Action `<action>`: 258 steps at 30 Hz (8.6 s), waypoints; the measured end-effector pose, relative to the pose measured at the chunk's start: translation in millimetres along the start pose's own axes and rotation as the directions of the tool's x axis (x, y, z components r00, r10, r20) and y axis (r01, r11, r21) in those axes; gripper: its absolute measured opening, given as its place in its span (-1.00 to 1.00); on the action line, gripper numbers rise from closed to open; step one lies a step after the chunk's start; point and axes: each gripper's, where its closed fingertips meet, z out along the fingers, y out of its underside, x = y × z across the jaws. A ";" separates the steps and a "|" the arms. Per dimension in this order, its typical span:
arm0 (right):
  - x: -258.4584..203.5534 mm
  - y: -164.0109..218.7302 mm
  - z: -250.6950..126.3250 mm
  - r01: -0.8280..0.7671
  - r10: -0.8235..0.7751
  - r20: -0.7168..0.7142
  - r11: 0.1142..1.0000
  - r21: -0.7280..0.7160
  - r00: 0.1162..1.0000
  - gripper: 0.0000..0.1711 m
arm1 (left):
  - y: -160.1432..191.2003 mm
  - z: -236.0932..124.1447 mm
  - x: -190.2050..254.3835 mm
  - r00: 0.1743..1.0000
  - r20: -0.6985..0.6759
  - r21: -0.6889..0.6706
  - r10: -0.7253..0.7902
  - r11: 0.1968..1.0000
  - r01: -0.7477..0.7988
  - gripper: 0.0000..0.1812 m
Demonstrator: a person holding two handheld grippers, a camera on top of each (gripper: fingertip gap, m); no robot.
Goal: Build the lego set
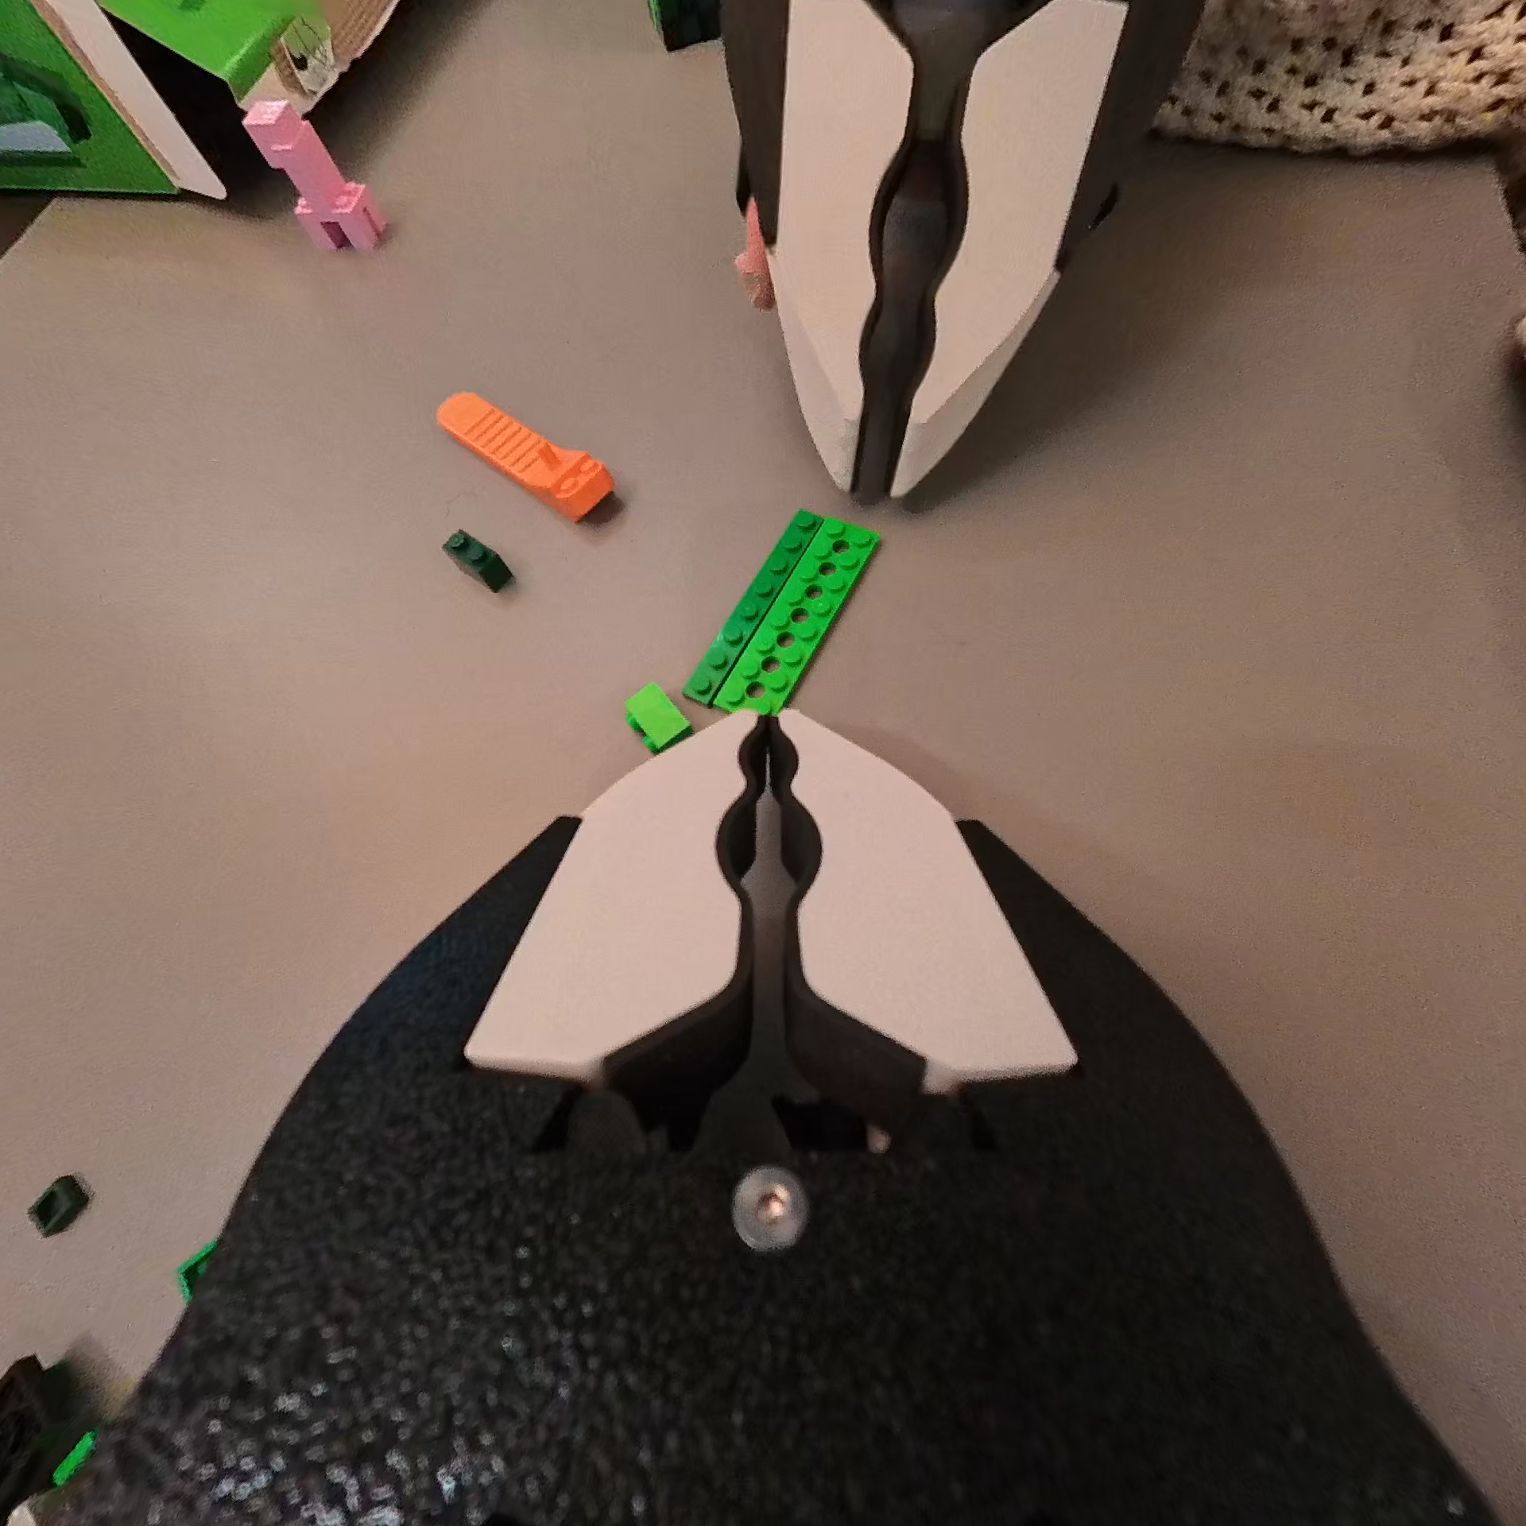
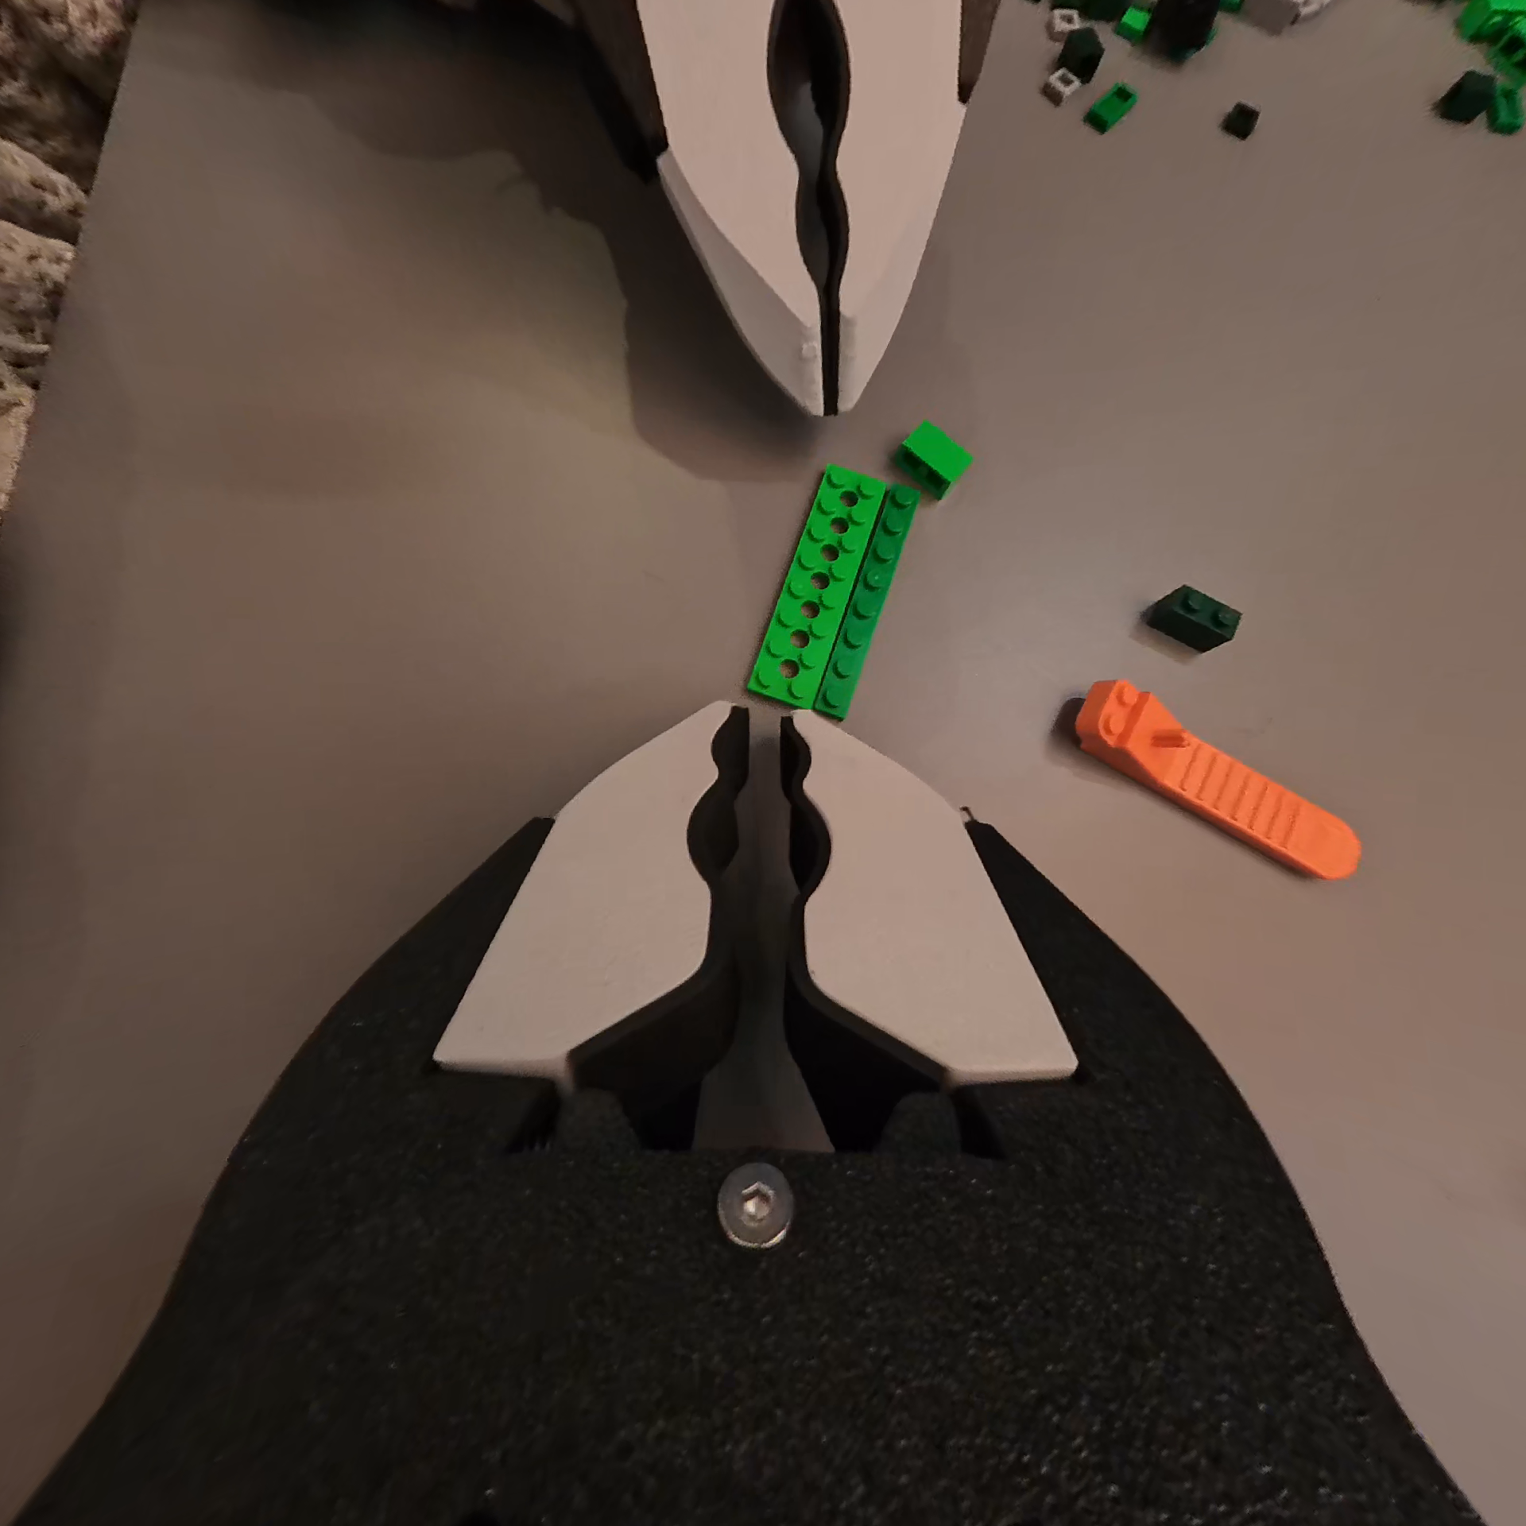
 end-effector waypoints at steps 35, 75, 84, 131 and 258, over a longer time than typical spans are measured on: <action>1.5 -0.7 9.1 -0.012 0.008 -0.065 0.999 -0.053 0.998 -0.83 | -23.8 -24.2 -30.1 0.945 0.310 0.204 0.103 0.964 -0.172 -1.00; 32.2 -39.6 15.6 0.156 -0.150 -0.104 0.986 0.054 0.983 -0.67 | -8.5 -16.0 27.3 0.894 0.349 -0.012 -0.282 0.952 0.305 -0.40; 48.2 -41.8 37.6 0.267 -0.267 -0.003 0.964 -0.015 0.964 -0.66 | 14.0 -2.9 33.5 0.836 0.430 -0.179 -0.340 0.876 0.448 -0.47; -17.2 -85.0 7.6 0.454 -0.462 -0.040 0.846 0.280 0.886 -0.83 | -36.1 -25.8 32.8 0.966 0.256 0.129 -0.030 0.992 -0.003 -0.92; -10.1 -95.6 -54.1 0.803 -0.658 -0.682 0.569 -0.174 0.318 -0.91 | -83.9 -30.1 42.0 0.900 -0.045 0.586 -0.433 0.718 0.375 -0.96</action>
